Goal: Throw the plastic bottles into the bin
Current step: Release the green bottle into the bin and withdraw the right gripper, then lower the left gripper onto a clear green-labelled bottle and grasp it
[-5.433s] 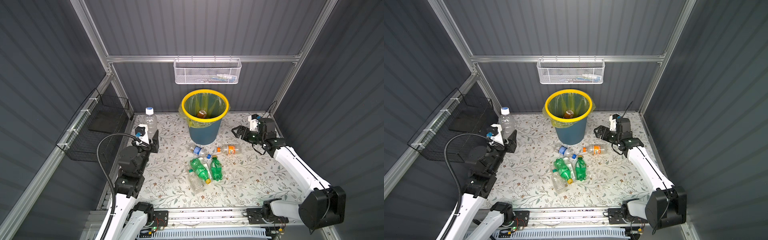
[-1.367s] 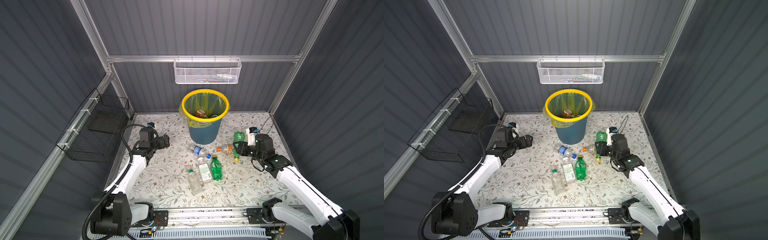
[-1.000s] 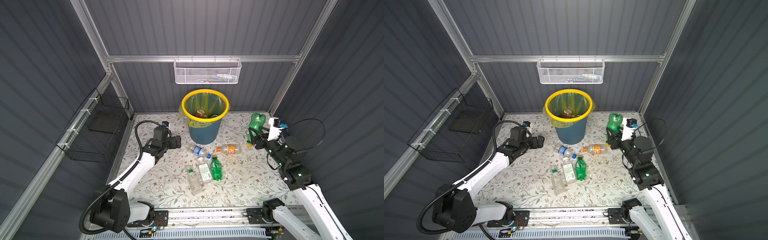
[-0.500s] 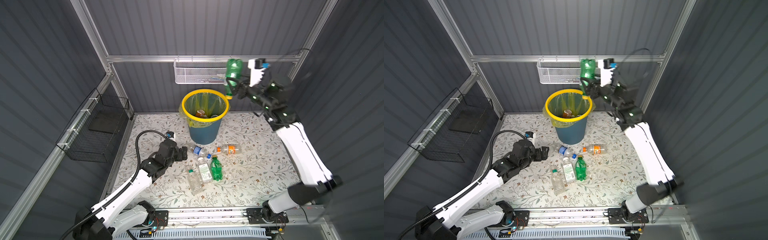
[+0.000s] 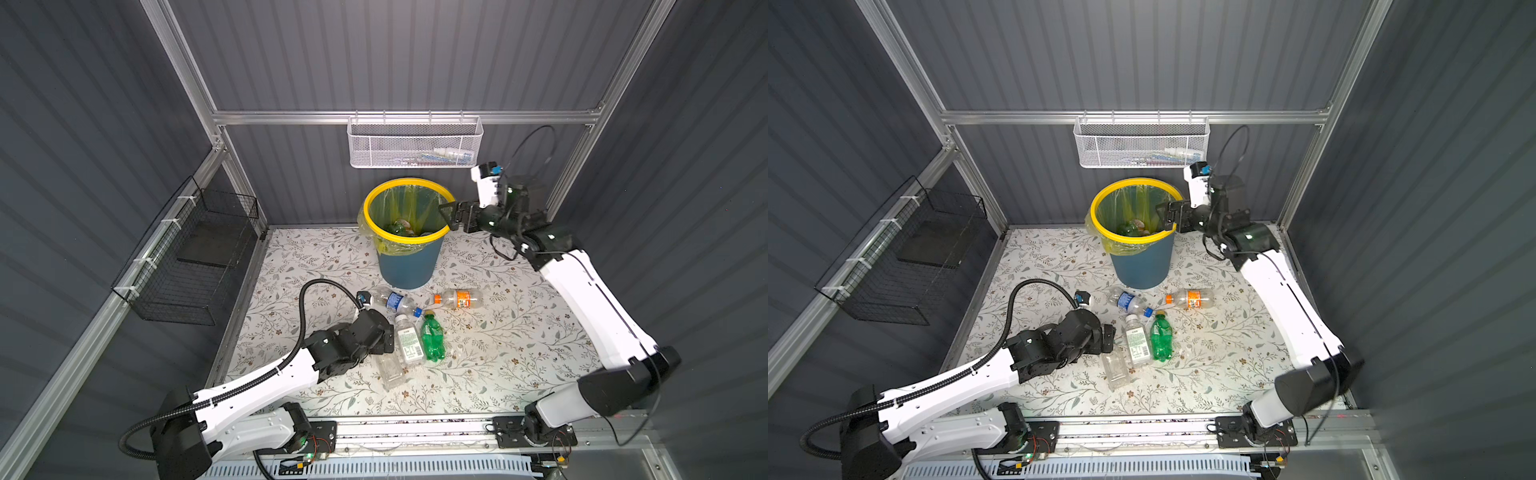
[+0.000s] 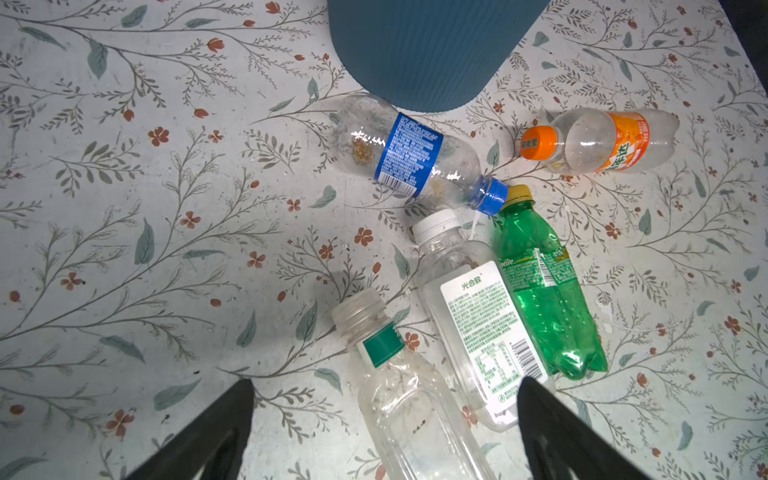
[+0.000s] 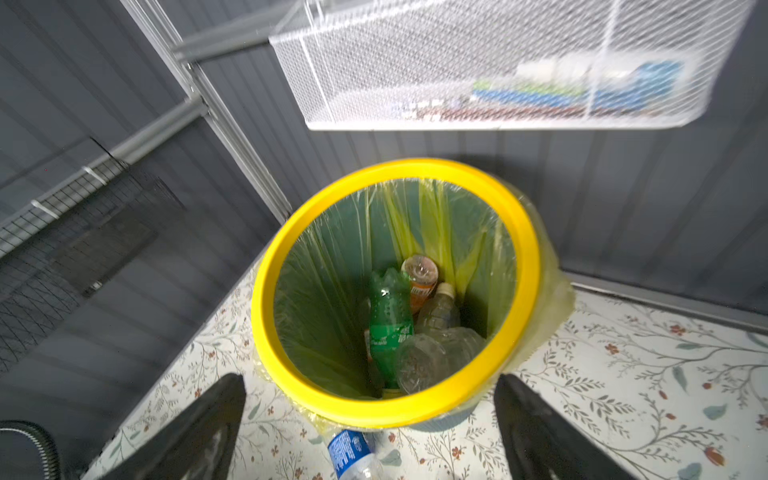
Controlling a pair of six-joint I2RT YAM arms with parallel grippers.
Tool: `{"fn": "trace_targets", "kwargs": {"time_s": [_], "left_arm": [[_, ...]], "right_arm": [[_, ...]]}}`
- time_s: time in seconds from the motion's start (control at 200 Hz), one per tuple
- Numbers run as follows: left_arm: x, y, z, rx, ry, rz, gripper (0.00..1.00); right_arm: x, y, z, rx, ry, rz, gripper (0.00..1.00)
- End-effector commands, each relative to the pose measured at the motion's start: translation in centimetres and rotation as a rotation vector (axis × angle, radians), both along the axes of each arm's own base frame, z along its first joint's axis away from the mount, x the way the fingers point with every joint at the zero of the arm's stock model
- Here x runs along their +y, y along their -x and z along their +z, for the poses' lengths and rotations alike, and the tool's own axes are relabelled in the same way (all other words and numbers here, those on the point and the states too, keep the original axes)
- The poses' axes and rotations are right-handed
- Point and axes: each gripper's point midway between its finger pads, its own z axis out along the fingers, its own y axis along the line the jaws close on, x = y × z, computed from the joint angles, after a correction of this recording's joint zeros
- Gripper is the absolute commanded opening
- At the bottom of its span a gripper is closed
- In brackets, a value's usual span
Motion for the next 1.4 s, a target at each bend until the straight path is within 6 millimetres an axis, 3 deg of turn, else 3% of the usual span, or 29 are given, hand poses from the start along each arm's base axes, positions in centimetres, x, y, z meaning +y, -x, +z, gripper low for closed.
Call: {"fn": "trace_targets", "kwargs": {"time_s": [0.0,0.24,0.505,0.906,1.161,1.396], "left_arm": [[0.3,0.9,-0.5,0.048,0.022,0.037,0.99],[-0.8,3.1,-3.3,0.113,-0.032,0.052,0.96],[-2.0,4.7,-6.7,0.231,-0.049,0.056,0.95],[-2.7,5.5,-10.7,0.337,-0.158,0.016,0.91],[-0.3,5.4,-12.8,0.384,-0.184,0.054,0.75],[1.3,3.7,-12.1,0.368,-0.217,0.061,0.62]], "right_arm": [[-1.7,-0.3,-2.2,0.047,-0.019,-0.069,0.94],[-4.4,0.7,-5.3,0.099,-0.038,-0.142,0.93],[-5.8,1.2,-8.9,0.175,-0.048,-0.18,0.91],[-6.2,1.1,-10.2,0.204,-0.07,-0.201,0.89],[-6.5,1.2,-11.2,0.226,-0.078,-0.219,0.87],[-6.7,1.1,-11.9,0.244,-0.071,-0.231,0.87]]}}
